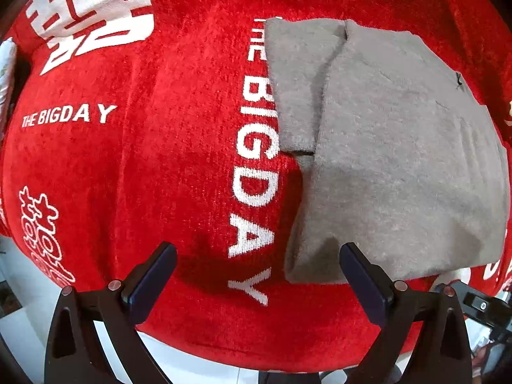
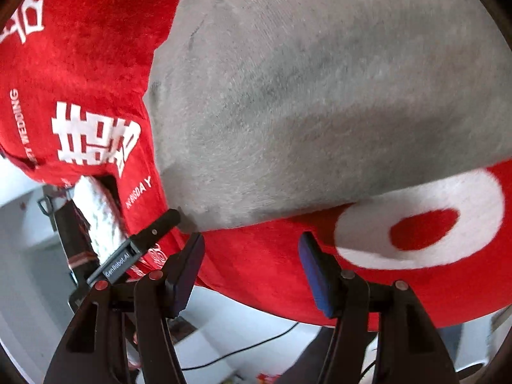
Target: Fold small clothes
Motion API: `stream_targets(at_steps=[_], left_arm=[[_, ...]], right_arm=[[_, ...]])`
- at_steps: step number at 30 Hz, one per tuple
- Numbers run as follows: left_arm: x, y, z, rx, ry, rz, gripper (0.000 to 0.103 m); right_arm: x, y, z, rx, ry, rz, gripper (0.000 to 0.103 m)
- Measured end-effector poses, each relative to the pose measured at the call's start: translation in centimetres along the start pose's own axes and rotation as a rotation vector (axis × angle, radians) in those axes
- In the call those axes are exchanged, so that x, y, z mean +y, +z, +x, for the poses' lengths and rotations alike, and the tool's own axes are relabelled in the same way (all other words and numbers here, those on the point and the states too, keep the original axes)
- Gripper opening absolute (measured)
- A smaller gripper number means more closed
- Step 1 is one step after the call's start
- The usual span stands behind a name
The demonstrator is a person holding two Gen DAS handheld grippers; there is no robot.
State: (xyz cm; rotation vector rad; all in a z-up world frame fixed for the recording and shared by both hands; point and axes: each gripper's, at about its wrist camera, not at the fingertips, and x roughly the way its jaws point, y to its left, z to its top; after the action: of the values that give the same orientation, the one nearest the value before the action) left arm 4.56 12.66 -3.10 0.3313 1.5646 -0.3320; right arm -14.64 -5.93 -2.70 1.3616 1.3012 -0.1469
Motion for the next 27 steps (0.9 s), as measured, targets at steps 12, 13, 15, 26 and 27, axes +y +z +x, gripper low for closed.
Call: stream_targets(at_steps=[12,13,15,26,27], left_arm=[[2.0,1.5,1.1,-0.006,-0.073,0.005,0.102],[2.4,1.7,1.2,-0.008,-0.089,-0.004,0.102],[3.2,2.5,1.1,-0.011,-0.116,-0.023,0.102],[5.9,6.0,1.6,-0.025,-0.235,-0.076,0.102],[5.7,6.2,1.7,-0.020,-0.248,-0.085,0.102]], right_arm=[[-1.0,-0.1,1.2,-0.045,0.123,0.116,0.067],[-1.2,-0.1,1.4,-0.056,0.142,0.133,0.067],[-1.5,-0.1,1.8,-0.071,0.188,0.179,0.067],[-0.7,0.3,3.8,-0.152,0.282,0.282,0.069],[-0.6,0.4,3.9,-0.158,0.288,0.289,0.069]])
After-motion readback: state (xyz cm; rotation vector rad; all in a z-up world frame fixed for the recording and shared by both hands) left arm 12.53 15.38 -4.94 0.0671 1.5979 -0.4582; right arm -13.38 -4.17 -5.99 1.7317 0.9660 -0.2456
